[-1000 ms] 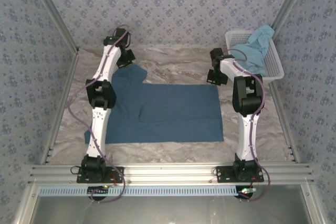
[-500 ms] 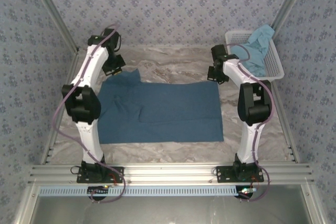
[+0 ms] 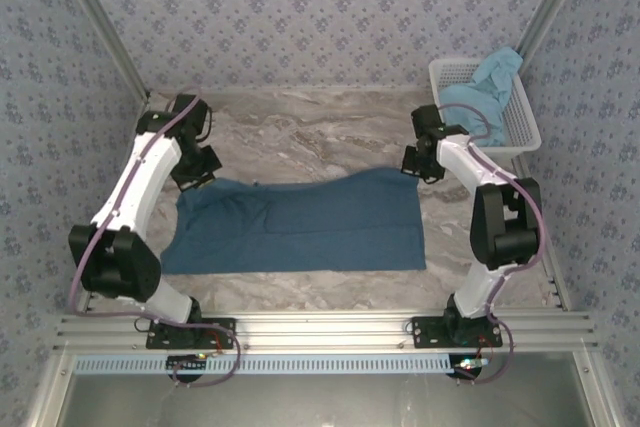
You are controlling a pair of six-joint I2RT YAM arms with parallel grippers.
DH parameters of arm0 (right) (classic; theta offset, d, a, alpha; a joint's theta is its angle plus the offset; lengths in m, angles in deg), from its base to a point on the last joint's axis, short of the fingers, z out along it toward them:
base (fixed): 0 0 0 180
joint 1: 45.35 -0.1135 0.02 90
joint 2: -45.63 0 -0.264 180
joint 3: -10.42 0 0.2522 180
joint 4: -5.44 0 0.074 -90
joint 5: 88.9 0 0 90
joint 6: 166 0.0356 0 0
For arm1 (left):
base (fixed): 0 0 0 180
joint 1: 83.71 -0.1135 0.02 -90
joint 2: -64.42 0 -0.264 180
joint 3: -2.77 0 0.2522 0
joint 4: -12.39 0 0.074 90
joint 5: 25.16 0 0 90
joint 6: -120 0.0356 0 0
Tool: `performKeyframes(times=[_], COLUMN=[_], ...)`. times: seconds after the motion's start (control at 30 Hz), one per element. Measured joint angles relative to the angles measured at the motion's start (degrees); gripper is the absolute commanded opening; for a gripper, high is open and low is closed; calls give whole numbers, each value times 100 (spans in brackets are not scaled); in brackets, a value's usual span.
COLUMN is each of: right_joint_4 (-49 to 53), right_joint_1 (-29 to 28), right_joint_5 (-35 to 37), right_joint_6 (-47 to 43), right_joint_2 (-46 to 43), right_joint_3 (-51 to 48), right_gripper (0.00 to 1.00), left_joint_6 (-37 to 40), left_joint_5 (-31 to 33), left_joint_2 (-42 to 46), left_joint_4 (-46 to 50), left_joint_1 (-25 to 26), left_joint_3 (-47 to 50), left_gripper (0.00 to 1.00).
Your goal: Fold and stack the t-shirts
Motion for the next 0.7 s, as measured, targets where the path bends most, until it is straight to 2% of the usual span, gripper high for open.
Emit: performKeyframes(times=[0.3,0.7], right_joint_4=[35,411], right_joint_1=[-59,-446], right_joint_5=[22,116], right_joint_6=[168,385], right_joint_2=[-555,-901], right_joint_3=[-776,-1397], right_gripper=[0,0], left_joint_6=[17,251], left_joint_5=[24,498], left_joint_2=[1010,1191], left_joint_4=[431,708], left_joint_1=[7,356], left_joint_3=[1010,1869], left_gripper=[0,0])
